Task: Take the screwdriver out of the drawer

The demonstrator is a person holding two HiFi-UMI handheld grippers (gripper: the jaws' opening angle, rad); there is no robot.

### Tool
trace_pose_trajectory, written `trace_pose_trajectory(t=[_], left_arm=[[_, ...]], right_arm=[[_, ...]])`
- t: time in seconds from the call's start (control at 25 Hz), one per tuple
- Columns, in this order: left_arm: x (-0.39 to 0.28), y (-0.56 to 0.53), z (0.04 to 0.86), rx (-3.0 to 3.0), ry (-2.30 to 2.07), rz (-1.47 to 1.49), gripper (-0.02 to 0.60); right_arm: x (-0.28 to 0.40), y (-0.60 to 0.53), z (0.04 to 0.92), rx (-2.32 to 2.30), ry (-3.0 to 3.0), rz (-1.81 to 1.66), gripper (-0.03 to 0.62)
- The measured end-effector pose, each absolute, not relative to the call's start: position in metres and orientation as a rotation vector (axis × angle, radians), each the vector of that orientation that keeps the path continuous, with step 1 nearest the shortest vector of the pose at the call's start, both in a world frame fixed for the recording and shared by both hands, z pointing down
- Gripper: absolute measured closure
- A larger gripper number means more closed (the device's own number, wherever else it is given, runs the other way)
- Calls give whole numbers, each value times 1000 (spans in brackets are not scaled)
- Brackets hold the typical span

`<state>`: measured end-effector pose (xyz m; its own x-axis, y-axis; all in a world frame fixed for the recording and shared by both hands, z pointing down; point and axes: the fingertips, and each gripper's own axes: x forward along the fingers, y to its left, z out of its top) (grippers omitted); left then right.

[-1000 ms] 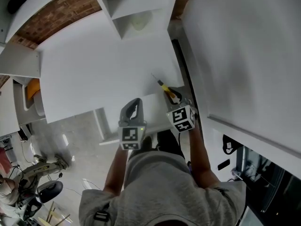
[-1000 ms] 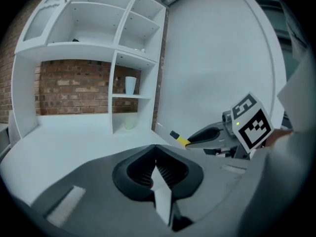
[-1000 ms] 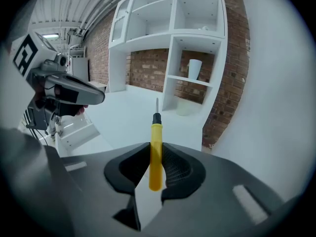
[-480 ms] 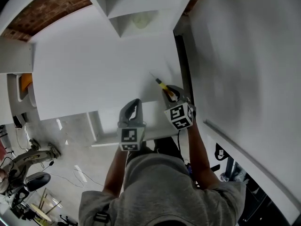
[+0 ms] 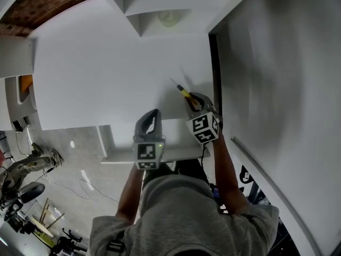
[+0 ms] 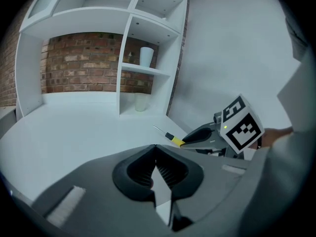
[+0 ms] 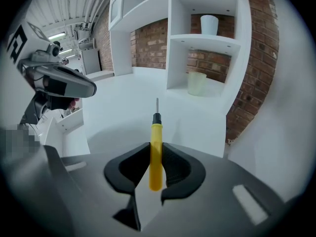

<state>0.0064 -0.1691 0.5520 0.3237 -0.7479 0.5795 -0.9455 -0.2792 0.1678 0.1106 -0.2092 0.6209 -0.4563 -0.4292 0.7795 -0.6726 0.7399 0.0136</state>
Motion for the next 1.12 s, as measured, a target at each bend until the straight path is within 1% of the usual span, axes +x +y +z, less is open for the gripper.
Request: trace_pose_trajectory(t=[0.36, 0.84, 1.12], left_arm=[[1, -175, 570, 2084, -1490, 557, 569], [-3, -180, 580, 2079, -1491, 566, 569], [-5, -177, 578, 2070, -1495, 566, 569]], right_arm=[[105, -220, 645, 782, -2097, 408, 514], [101, -225, 652, 777, -2101, 423, 516], [101, -226, 653, 800, -2098, 430, 501]])
